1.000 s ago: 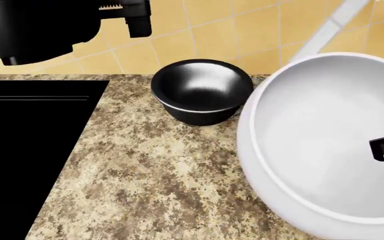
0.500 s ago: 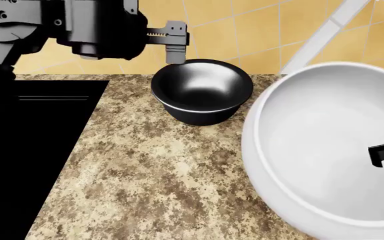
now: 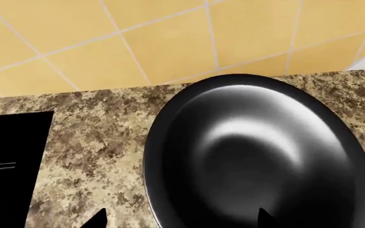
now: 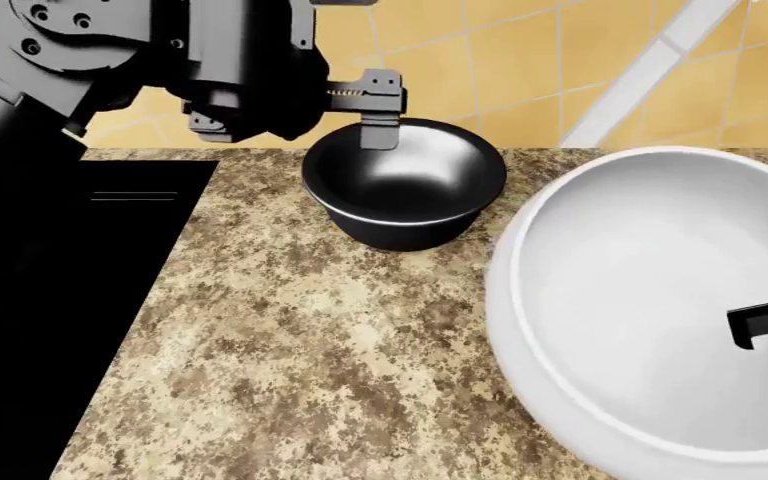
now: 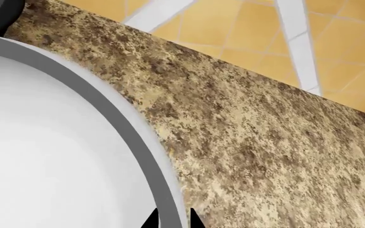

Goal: Stack the bowls in the sink.

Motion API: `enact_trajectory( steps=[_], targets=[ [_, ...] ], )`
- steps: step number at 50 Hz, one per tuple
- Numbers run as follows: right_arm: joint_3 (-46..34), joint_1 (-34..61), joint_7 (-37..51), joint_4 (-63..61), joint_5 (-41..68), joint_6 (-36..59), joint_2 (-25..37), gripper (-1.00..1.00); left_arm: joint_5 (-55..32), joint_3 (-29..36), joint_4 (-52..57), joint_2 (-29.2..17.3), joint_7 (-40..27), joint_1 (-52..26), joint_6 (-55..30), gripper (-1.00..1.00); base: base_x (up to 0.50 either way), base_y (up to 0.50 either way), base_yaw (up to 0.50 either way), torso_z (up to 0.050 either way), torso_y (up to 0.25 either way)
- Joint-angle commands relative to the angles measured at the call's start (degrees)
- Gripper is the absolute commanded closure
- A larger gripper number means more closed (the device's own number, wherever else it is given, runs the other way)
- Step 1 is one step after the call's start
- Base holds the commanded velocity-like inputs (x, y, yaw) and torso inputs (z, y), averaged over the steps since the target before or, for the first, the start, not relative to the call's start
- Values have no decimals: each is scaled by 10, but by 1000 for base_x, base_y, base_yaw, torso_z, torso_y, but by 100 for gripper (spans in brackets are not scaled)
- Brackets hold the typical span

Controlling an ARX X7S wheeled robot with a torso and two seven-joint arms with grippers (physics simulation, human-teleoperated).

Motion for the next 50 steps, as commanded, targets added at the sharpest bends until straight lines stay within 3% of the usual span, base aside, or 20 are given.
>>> enact_trajectory(
  steps=[1,33,50],
  targets=[
    [5,-10,-9,-6,-19,-2,10,100,-2,-1,-14,2,10,16,13,-100,0,0,0,0,0],
    [5,-39,-24,-17,-41,-11,17,100,10,-7,-16,-19,44,60,54,-100,0,0,0,0,0],
    [5,-57,-36,-24,-60,-17,23,100,39,8,-46,-6,96,78,69,-100,0,0,0,0,1]
  ],
)
